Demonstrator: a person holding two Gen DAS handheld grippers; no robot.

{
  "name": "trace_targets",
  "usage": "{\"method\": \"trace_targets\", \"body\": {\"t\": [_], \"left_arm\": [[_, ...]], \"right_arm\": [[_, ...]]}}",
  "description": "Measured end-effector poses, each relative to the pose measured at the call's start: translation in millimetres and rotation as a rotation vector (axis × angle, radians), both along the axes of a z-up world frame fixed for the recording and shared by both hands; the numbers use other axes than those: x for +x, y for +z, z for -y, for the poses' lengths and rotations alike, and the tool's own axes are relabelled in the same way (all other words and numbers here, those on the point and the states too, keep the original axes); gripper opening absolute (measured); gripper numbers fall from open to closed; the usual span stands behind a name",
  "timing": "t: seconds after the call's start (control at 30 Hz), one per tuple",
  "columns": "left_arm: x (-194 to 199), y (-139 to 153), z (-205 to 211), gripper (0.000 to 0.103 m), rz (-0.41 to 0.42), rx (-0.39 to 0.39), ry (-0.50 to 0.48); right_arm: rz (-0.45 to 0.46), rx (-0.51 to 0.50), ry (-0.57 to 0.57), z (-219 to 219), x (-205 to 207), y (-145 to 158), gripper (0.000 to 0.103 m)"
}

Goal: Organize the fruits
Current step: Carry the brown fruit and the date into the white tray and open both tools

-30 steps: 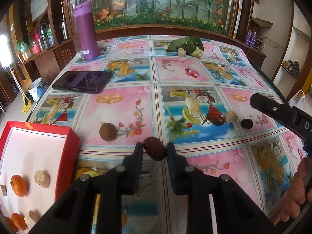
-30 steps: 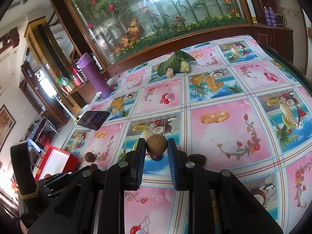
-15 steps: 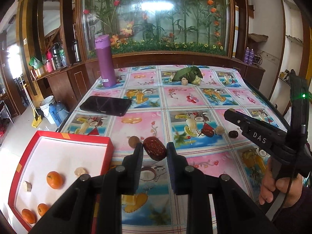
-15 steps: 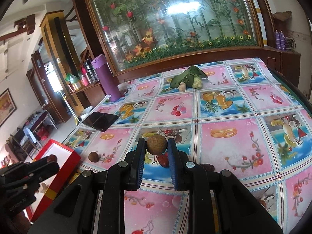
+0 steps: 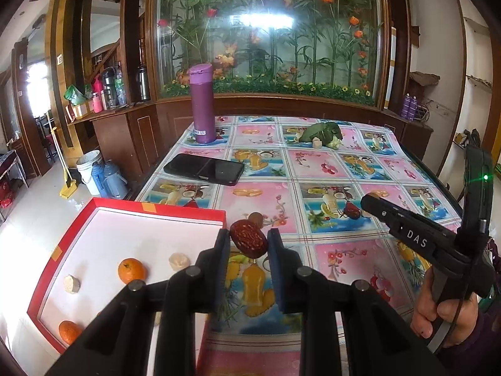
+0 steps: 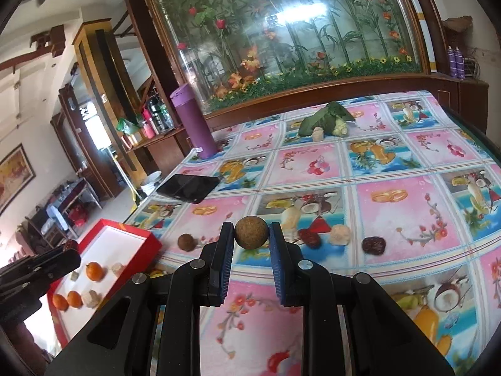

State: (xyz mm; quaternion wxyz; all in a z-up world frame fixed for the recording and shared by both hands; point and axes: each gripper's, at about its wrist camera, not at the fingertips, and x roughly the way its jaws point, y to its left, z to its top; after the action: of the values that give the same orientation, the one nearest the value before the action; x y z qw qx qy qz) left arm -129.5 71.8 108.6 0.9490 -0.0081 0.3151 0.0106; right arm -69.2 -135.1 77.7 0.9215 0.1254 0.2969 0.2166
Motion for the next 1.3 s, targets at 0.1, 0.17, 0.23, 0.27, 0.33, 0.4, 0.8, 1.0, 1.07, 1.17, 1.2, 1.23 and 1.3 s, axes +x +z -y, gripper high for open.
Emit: {"method": "trace_targets", "body": {"t": [0.1, 0.17, 0.23, 0.27, 0.33, 0.4, 0.8, 1.0, 1.07, 1.17, 1.2, 1.23, 1.3], "left_arm": [[-5.8, 0.3, -13.9, 0.027, 0.006, -0.010, 0.021], [-9.8, 0.0, -25.0, 0.027, 0.010, -0.019, 0.036], [-13.9, -0.2, -37.7, 0.027, 0.012, -0.025, 0.056], [-16.8, -1.0, -45.1, 0.027, 0.013, -0.030, 0.069], [-22.4, -3.4, -61.5, 0.027, 0.015, -0.038, 0.096], [-28.5, -6.2, -81.3, 0.027, 0.015, -0.042, 0.132], [-79.1, -18.2, -193.5, 0.027, 0.012, 0.008, 0.341], [-78.1, -43.8, -221.0, 0.027, -0.069, 0.013, 0.369], [-76.0, -50.8, -225.2, 0.027, -0.092, 0.006, 0.370], [-72.6, -58.9, -226.1, 0.027, -0.120, 0.004, 0.357], [-71.3, -59.9, -226.0, 0.027, -0.125, 0.004, 0.353], [-70.0, -60.5, -225.6, 0.027, -0.129, 0.007, 0.351], [-66.6, -61.9, -226.1, 0.027, -0.143, 0.014, 0.346]], "right_arm": [[-0.010, 0.007, 0.057, -25.9, -10.6, -1.1, 0.022], [-0.016, 0.008, 0.094, -43.5, -16.9, -0.4, 0.022], [-0.019, 0.005, 0.135, -62.6, -23.1, 1.1, 0.022], [-0.021, 0.003, 0.152, -70.7, -25.5, 1.9, 0.022], [-0.021, -0.007, 0.187, -88.1, -32.3, 3.7, 0.022], [-0.016, -0.018, 0.227, -106.4, -40.7, 6.7, 0.022], [-0.018, -0.059, 0.452, -195.4, -82.6, 7.8, 0.021], [-0.046, -0.102, 0.523, -224.2, -95.8, -6.4, 0.021], [-0.068, -0.110, 0.531, -227.5, -96.0, -12.2, 0.021], [-0.093, -0.128, 0.537, -228.0, -95.7, -20.0, 0.021], [-0.100, -0.133, 0.537, -228.0, -96.1, -21.9, 0.021], [-0.109, -0.138, 0.538, -228.4, -96.0, -23.6, 0.021], [-0.129, -0.147, 0.539, -229.6, -97.2, -26.6, 0.021]]}}
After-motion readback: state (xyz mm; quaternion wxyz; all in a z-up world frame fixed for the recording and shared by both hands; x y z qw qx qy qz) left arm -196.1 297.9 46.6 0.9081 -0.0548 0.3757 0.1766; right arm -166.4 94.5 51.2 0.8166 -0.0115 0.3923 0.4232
